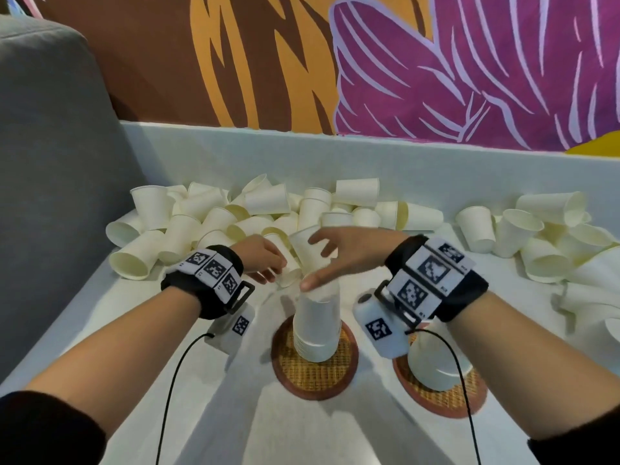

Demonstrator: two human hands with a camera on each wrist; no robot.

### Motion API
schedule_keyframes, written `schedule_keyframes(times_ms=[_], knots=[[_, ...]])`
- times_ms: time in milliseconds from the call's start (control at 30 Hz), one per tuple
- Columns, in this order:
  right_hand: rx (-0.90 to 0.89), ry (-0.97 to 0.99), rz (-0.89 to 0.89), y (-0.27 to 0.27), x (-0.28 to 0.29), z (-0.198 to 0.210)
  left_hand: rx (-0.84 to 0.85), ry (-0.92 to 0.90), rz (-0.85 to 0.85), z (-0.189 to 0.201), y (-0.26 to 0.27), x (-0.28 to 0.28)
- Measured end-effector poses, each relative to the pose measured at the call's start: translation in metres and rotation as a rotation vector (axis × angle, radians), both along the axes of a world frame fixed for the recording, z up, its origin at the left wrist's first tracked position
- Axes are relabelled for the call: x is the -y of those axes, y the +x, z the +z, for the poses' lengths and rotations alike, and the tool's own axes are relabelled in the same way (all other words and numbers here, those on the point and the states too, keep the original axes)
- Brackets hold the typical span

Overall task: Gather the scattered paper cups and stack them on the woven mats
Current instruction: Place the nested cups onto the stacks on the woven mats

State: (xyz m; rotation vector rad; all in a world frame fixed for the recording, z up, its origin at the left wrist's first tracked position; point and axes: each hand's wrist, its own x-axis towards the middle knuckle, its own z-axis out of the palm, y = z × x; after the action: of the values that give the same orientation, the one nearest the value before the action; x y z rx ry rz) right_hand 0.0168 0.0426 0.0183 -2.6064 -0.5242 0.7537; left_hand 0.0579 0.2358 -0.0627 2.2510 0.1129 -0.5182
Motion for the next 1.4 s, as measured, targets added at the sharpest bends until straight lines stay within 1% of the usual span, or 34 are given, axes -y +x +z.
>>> schedule_keyframes(times_ms=[67, 167, 233, 300, 400, 467, 600, 700, 800, 867, 933, 1033, 1067, 1100, 1133, 1200, 1267, 1300, 1400], knots=[[0.091, 0.054, -0.073, 0.018, -0.001, 0.009, 0.081, 0.071, 0.05, 0.002, 0.013, -0.003], [0.273, 0.002, -0.1, 0.044, -0.009, 0.003, 0.186, 0.235, 0.088, 0.0, 0.031, -0.006], [0.294, -0.058, -0.067, 0.057, -0.017, -0.009, 0.224, 0.339, 0.097, -0.005, 0.04, -0.005], [0.288, -0.11, -0.044, 0.068, -0.024, -0.023, 0.225, 0.371, 0.104, -0.012, 0.046, -0.004], [0.272, -0.118, -0.046, 0.079, -0.029, -0.038, 0.184, 0.375, 0.078, -0.026, 0.049, -0.003], [0.254, -0.164, -0.033, 0.085, -0.032, -0.046, 0.178, 0.333, 0.08, -0.032, 0.049, -0.002], [0.241, -0.267, -0.002, 0.09, -0.031, -0.057, 0.21, 0.263, 0.089, -0.032, 0.048, -0.001], [0.24, -0.244, -0.044, 0.091, -0.028, -0.055, 0.232, 0.2, 0.128, -0.026, 0.049, -0.002], [0.216, -0.129, -0.182, 0.092, -0.024, -0.045, 0.277, 0.143, 0.217, -0.017, 0.052, -0.005], [0.194, -0.012, -0.297, 0.096, -0.018, -0.038, 0.303, 0.09, 0.293, -0.01, 0.054, -0.008], [0.151, 0.125, -0.42, 0.096, -0.011, -0.034, 0.309, -0.028, 0.382, -0.004, 0.057, -0.01], [-0.016, 0.305, -0.577, 0.097, 0.002, -0.037, 0.319, -0.285, 0.506, 0.006, 0.058, -0.01], [-0.11, 0.398, -0.673, 0.094, 0.005, -0.038, 0.325, -0.361, 0.532, 0.008, 0.058, -0.009], [-0.197, 0.485, -0.765, 0.091, 0.008, -0.039, 0.324, -0.422, 0.551, 0.011, 0.057, -0.007], [-0.253, 0.541, -0.813, 0.087, 0.011, -0.039, 0.32, -0.464, 0.563, 0.013, 0.056, -0.005], [-0.286, 0.602, -0.787, 0.084, 0.015, -0.041, 0.31, -0.509, 0.57, 0.017, 0.053, 0.002], [-0.238, 0.584, -0.734, 0.085, 0.018, -0.043, 0.31, -0.543, 0.571, 0.022, 0.05, 0.008], [-0.191, 0.548, -0.72, 0.086, 0.019, -0.042, 0.31, -0.553, 0.568, 0.024, 0.048, 0.011], [-0.027, 0.317, -0.623, 0.083, 0.022, -0.035, 0.311, -0.606, 0.553, 0.032, 0.045, 0.019]])
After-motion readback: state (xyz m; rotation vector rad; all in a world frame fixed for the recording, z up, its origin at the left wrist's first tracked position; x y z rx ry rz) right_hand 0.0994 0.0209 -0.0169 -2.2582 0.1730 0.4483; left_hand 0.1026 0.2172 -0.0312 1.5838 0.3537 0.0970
